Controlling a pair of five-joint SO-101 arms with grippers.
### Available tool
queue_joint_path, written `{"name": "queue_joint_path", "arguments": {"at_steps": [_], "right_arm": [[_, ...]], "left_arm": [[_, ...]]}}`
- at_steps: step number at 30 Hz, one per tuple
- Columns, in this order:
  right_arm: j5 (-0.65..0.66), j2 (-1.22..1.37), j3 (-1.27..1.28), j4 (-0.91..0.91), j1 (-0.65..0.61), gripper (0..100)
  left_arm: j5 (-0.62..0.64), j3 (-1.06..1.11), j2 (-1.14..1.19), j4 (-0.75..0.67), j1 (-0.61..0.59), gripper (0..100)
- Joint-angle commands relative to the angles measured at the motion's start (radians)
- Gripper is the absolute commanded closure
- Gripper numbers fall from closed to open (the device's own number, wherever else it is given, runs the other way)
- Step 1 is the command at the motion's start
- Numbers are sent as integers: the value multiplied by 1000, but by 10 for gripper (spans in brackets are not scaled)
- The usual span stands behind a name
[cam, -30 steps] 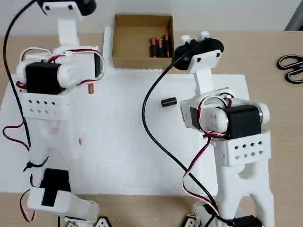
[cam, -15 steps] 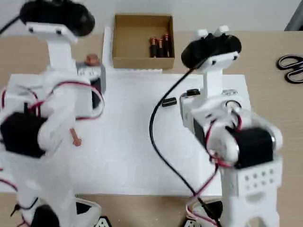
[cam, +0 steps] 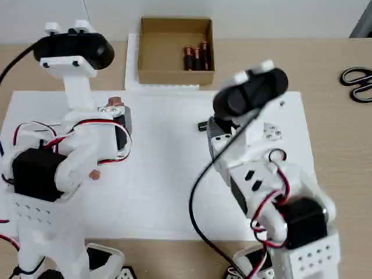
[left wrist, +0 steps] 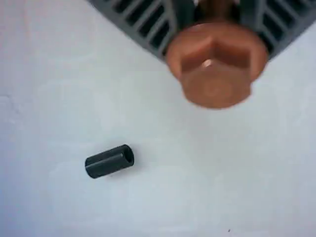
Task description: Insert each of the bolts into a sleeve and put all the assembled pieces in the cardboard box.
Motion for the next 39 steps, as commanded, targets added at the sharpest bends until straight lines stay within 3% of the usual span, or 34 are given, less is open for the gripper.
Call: {"name": "queue_joint_path", "arguments": {"at_steps": [1,7,13,18,27,39], "right_arm": [[15,-140,180,-170,-2,995],[17,-351,468,-335,1,995],[12,-466,660,-414,-1,995],[11,-515,790,-503,1,995],[11,-671,994,-601,-4,995],[-37,-762,1040,-593,-24,995]], "left_arm": [[28,4,-21,-28,18,995],[66,12,-18,-75,155,995],[87,133,-20,-330,193,995],[34,205,-20,-569,218,995],[58,213,-20,-568,358,995],[2,479,-21,-885,362,995]]}}
